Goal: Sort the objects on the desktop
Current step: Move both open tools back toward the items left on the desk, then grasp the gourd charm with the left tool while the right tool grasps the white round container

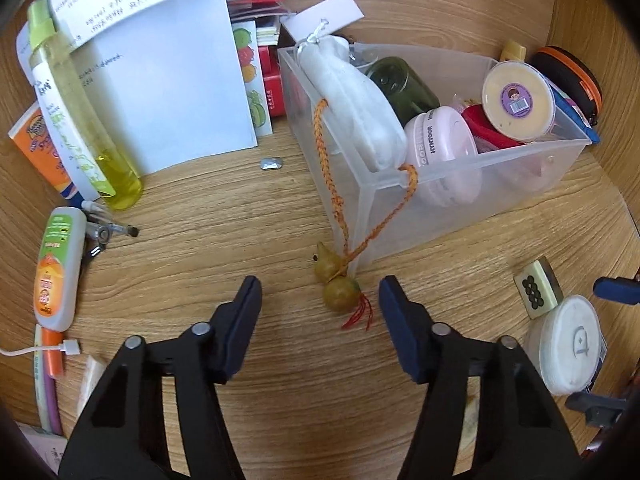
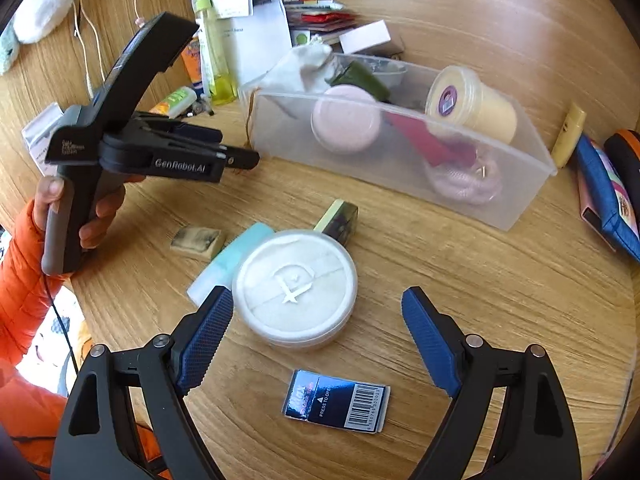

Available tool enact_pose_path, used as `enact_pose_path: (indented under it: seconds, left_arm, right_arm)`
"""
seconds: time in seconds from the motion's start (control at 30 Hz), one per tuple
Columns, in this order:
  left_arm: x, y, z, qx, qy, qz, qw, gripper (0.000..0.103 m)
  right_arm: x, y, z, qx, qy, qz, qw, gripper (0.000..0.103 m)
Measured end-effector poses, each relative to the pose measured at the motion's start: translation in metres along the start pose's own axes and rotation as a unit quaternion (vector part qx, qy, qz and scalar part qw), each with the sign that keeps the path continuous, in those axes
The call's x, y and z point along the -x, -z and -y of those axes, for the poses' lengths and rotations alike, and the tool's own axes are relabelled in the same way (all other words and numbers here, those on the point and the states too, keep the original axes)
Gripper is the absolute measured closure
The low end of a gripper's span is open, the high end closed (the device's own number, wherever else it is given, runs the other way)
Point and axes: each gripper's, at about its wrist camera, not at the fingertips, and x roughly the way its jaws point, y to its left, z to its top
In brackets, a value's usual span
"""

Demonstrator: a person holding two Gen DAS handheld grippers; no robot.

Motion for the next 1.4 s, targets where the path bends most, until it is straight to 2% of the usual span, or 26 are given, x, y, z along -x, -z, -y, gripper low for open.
enact_pose_path:
  seconds: [0.1, 0.27, 0.37, 0.43, 0.5, 0.53, 0.77, 0.97, 1.2, 1.4]
  left_arm:
    - [-0.005, 0.0, -0.003, 0.005, 0.006, -0.007, 0.9999, 0.052]
    - [-0.002, 0.001, -0.008, 0.01, 0.016, 0.004, 0.9998, 0.064]
    - [0.002, 0.003, -0.006, 0.004, 0.024, 0.008, 0.9997, 0.077]
    - [0.003, 0.003, -0.004, -0.001, 0.018, 0.009, 0.9998, 0.079]
    - [0.005, 0.003, -0.003, -0.002, 0.019, 0.009, 0.9998, 0.083]
    - [0.0, 0.002, -0.006, -0.001, 0.016, 0.009, 0.9998, 0.084]
    - [0.011, 0.004, -0.02, 0.026, 0.009, 0.017, 0.9995, 0.084]
    - [0.028, 0.02, -0.011, 0.035, 0.005, 0.035, 0.9988, 0.084]
    - [0.065, 0.023, -0.008, 0.04, 0.012, 0.08, 0.9959, 0.084]
    - [0.099, 0.02, -0.008, 0.035, 0.015, 0.116, 0.9926, 0.084]
  right_arm:
    - [-0.003, 0.0, 0.001, -0.009, -0.01, -0.002, 1.0, 0.018]
    - [-0.011, -0.001, 0.001, -0.031, -0.028, -0.011, 0.999, 0.018]
    - [-0.012, 0.002, 0.0, -0.039, -0.049, -0.012, 0.998, 0.02]
    - [-0.013, 0.004, -0.003, -0.037, -0.039, -0.009, 0.999, 0.026]
    - [-0.013, 0.005, -0.003, -0.037, -0.044, -0.008, 0.998, 0.038]
    - [-0.013, 0.005, -0.002, -0.039, -0.045, -0.007, 0.998, 0.038]
    - [-0.001, 0.006, 0.003, -0.054, -0.041, 0.017, 0.998, 0.039]
    - [0.019, -0.001, 0.011, -0.064, -0.041, 0.05, 0.996, 0.039]
    - [0.031, -0.013, 0.024, -0.088, -0.056, 0.072, 0.992, 0.04]
    - [0.035, -0.019, 0.031, -0.09, -0.049, 0.079, 0.992, 0.042]
